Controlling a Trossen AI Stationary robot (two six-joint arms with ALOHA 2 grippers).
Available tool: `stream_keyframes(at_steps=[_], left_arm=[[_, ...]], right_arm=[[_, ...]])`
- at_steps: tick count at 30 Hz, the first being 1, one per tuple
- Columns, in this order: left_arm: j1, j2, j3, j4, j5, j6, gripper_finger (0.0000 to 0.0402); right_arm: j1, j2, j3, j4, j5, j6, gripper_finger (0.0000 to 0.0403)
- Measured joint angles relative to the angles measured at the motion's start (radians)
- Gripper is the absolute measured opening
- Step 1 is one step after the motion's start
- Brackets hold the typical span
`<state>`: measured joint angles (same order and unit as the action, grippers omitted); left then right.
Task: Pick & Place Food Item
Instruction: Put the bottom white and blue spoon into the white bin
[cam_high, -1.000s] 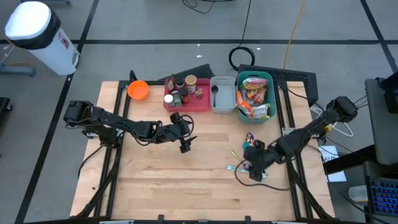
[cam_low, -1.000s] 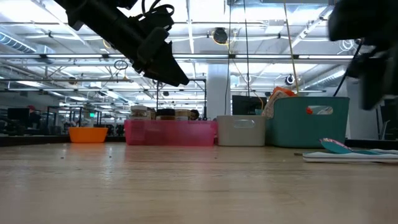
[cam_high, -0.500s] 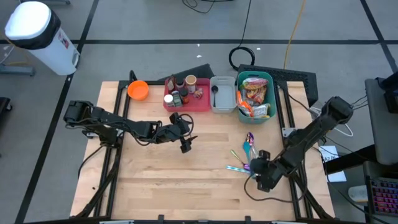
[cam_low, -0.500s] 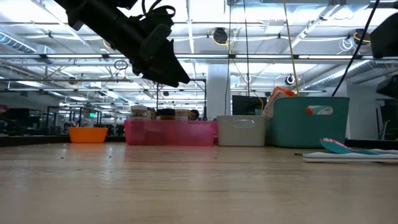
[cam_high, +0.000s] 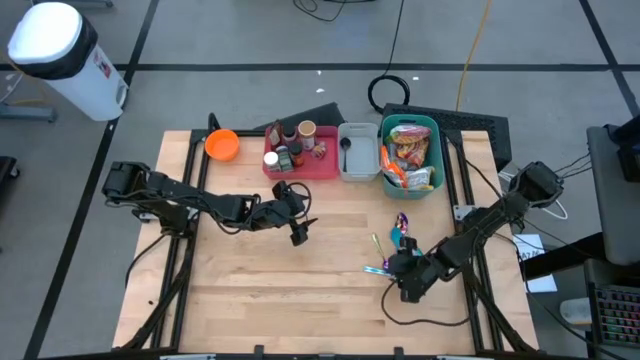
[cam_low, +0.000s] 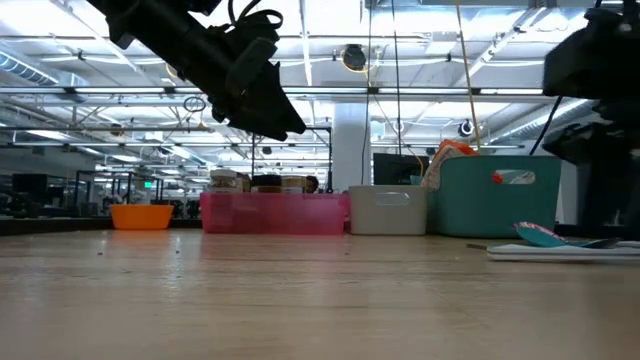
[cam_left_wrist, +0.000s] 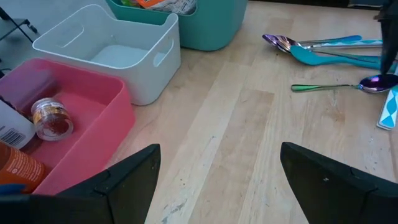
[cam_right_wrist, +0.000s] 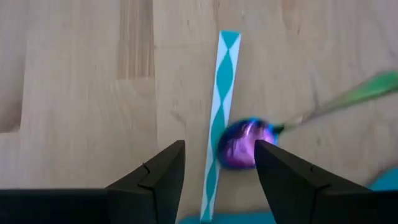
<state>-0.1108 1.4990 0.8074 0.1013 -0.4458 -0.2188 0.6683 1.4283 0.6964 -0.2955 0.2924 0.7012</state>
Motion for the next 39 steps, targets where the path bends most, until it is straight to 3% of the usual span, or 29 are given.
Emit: stream_keyframes(at_steps=[11,21,30,39], left_arm=[[0.0,0.0,0.0,-0.002,0.0,0.007,0.034],[0.0,0.0,0.0,-0.001,0.0,0.006,0.034],[0.0,0.0,0.0,-0.001,0.0,0.006,0.034],[0.0,0.0,0.0,-0.001,0.0,0.006,0.034]], right_arm=[[-0.084,0.101,0.0,0.254,-0.008,-0.239,0.0174],[-0.139,0.167,0.003,0.261,-0.081,-0.243,0.014],[-0.16,0.168,0.003,0.213,-0.086,-0.222,0.003],[-0.176,0.122,0.014,0.202,-0.12,-0.19,0.0028]])
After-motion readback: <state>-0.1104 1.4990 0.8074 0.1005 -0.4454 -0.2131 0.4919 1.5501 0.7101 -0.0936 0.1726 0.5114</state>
